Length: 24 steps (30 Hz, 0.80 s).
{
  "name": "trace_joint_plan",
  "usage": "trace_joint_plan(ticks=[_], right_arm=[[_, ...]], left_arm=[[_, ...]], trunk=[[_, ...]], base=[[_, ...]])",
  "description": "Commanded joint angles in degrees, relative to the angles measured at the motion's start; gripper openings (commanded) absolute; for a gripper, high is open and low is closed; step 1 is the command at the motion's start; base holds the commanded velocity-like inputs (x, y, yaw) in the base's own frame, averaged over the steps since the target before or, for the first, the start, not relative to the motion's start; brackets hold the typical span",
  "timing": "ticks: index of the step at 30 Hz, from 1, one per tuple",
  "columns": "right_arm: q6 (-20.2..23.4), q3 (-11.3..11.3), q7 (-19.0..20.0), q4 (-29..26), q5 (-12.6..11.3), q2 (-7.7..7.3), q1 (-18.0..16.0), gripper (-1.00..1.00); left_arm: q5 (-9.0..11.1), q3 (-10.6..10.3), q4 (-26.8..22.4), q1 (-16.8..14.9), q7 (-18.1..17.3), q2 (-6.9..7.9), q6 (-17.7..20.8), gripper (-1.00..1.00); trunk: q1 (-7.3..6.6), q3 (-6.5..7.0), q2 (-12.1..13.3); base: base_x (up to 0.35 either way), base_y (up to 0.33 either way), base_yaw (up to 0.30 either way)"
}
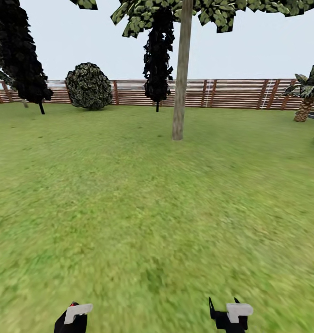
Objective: In the garden, pick up the pesticide atomizer on the floor and spray pesticide onto both trees until each tree trunk is fully covered.
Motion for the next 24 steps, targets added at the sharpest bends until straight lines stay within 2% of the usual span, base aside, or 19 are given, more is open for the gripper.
trace_joint_plan(ticks=[1,24], right_arm=[[0.00,0.00,0.01,0.00,0.00,0.00,0.00,1.00],[-0.06,0.00,0.02,0.00,0.00,0.00,0.00,1.00]], left_arm=[[0.01,0.00,-0.01,0.00,0.00,0.00,-0.02,-1.00],[0.03,0.00,-0.02,0.00,0.00,0.00,-0.07,-1.00]], trunk=[[0.00,0.00,0.00],[0.00,0.00,0.00]], base=[[0.339,0.000,0.000],[0.339,0.000,0.000]])
